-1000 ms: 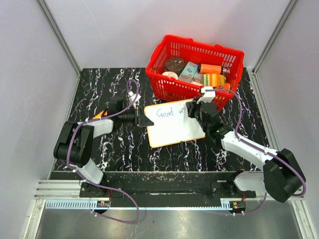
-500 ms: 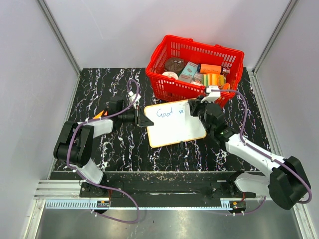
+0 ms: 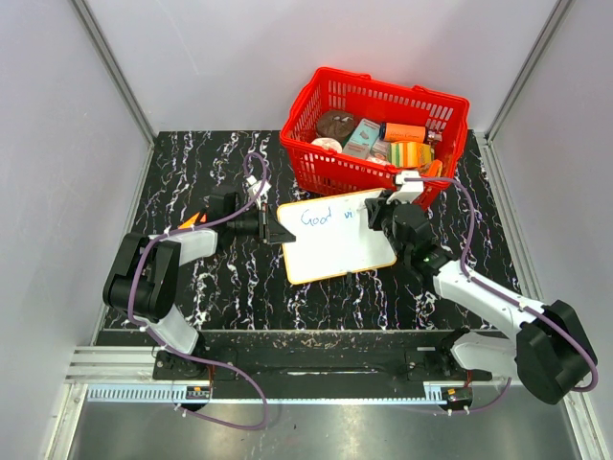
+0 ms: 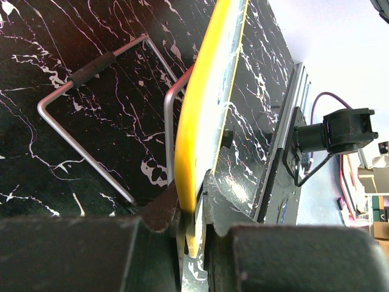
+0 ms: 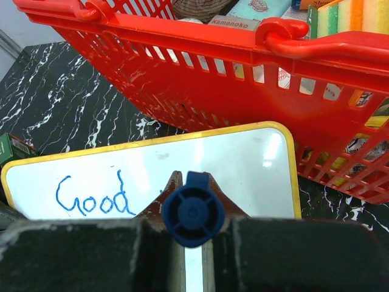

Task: Write a sentence on the whiteboard
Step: Write on the whiteboard at the whiteboard stand.

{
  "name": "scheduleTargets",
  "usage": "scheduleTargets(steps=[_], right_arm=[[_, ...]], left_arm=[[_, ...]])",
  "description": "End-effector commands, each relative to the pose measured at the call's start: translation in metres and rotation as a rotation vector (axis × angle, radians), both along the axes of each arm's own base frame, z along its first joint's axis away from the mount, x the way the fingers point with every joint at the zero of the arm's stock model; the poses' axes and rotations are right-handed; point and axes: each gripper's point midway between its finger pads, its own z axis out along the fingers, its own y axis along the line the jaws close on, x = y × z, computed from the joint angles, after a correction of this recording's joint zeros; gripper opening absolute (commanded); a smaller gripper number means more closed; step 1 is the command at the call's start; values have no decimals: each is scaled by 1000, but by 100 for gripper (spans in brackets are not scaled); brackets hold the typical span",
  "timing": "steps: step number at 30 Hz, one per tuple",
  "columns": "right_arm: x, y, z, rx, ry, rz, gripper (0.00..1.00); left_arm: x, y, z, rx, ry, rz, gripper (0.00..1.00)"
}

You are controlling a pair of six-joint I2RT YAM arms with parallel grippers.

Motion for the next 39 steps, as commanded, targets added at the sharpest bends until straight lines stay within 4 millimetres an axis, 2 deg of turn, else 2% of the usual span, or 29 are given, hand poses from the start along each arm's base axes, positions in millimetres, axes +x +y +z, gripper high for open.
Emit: scheduleTargets(steps=[1,13,20,39], right_arm=[[5,-8,9,2,-38,-38,0],[14,-1,3,-5,-18,-37,0],[14,5,6,7,-18,-9,0],[16,5,12,17,-35,-20,0]], left_arm=[[11,12,-41,157,-38,66,0],[11,11,-40,151,-38,60,0],[10,11,-41,154,-37,61,0],[9,11,-40,152,-40,56,0]])
